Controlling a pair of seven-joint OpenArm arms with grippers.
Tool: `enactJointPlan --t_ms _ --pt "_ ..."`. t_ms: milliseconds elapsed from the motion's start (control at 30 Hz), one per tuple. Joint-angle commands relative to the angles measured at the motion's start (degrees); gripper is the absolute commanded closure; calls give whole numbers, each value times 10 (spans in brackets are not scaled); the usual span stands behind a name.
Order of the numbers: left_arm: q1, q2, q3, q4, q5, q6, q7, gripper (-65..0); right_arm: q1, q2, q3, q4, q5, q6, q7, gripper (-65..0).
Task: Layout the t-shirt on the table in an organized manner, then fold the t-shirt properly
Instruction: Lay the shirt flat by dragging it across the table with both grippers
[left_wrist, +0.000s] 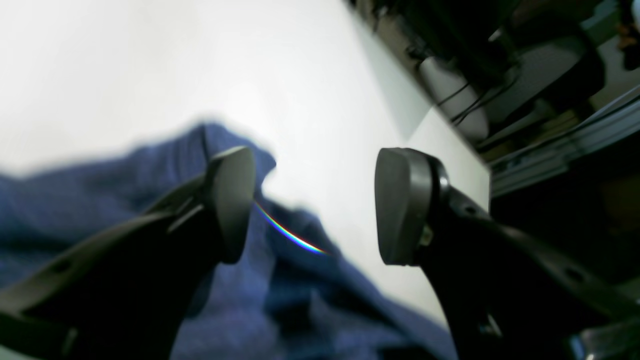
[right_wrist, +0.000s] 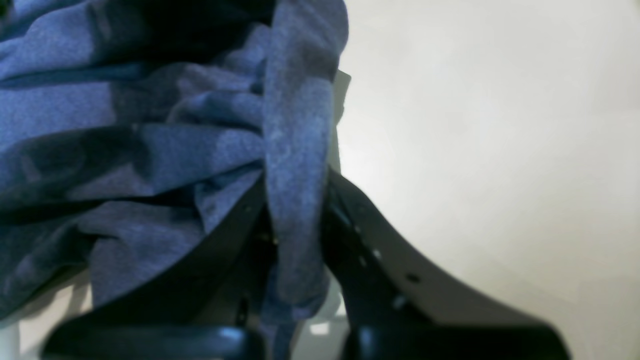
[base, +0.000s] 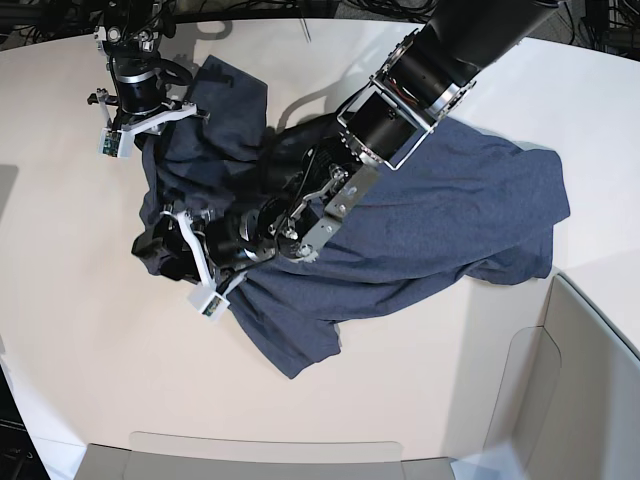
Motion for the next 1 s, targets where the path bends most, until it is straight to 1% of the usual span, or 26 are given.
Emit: enactJointPlan --t_ms 0,33,133,267,433,500,600,667,700,833,900,967 --pt "-15 5 -3 21 -12 -6 -13 -353 1 2 5 12 3 1 19 0" --pt "-15 2 -3 31 -12 -6 -13 -353 2 2 8 14 3 1 20 0" --pt "-12 -41 -3 81 -12 -6 -13 -353 11 5 10 22 3 1 21 0" --pt "8 -110 -4 158 -12 -5 -12 -353 19 16 34 27 3 1 21 0" --pt "45 -195 -4 245 -12 -4 -12 -353 49 16 128 25 3 1 18 0" --pt "61 -225 -21 275 -12 -4 -12 -353 68 15 170 24 3 1 17 -7" --pt "109 -257 -75 311 -12 -4 -12 -353 87 15 215 24 3 1 16 -105" --pt "141 -273 -118 333 -12 -4 -11 -353 88 15 221 24 3 1 16 -177" --pt "155 -280 -138 341 -12 -4 -1 -353 88 15 219 24 3 1 16 -209" --pt "208 -286 -240 381 -11 -4 77 -352 82 12 217 24 3 1 16 -318" --pt "233 -285 -290 394 -11 -5 111 -347 75 12 222 27 3 1 20 -347" --pt "252 -285 -337 407 -11 -5 140 -323 73 15 223 28 5 1 21 -364"
